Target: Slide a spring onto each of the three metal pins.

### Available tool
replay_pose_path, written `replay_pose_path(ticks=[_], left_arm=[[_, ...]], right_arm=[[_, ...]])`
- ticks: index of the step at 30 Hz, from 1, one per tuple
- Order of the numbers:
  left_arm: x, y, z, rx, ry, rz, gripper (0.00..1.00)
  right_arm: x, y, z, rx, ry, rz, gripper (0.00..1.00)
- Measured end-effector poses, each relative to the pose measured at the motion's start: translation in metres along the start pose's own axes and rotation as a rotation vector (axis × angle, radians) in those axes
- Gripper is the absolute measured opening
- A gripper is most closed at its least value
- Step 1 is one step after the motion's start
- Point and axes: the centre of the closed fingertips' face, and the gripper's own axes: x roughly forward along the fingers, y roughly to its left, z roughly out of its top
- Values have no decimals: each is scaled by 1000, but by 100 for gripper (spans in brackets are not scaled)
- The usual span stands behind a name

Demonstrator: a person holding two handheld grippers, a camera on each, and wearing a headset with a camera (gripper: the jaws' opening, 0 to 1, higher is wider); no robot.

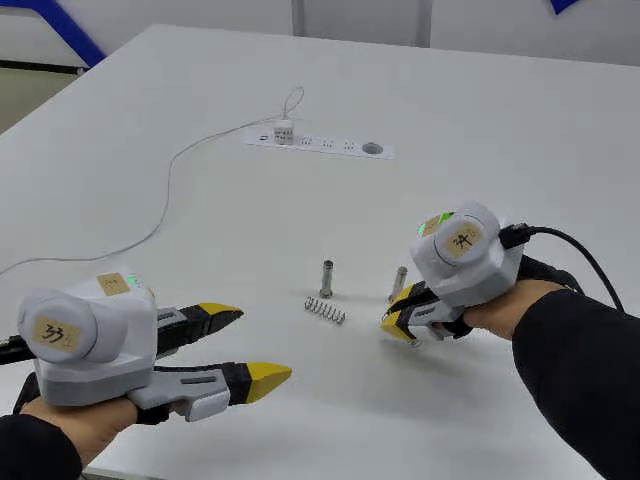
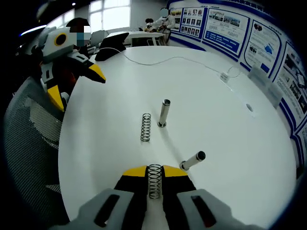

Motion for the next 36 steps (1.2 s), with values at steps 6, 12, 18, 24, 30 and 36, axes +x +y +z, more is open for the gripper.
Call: replay_pose_path(ticks=[6, 12, 18, 24, 30, 36], left_arm=[[0, 0, 0, 3, 3, -1, 57], [0, 0, 0, 5, 4, -2, 57], [1, 0, 0, 7, 7, -3, 57], [1, -1, 0, 9, 10, -4, 57], [1, -1, 0, 10, 11, -4, 57], [1, -1, 0, 10, 11, -4, 57]], right_arm=[[-8, -5, 1, 24, -27, -23, 12], [-13, -8, -1, 43, -42, -36, 12], [-20, -8, 2, 59, -66, -47, 12], [-27, -11, 7, 73, -95, -60, 12], [-35, -14, 18, 96, -150, -74, 12], [-42, -19, 28, 104, -193, -90, 12]])
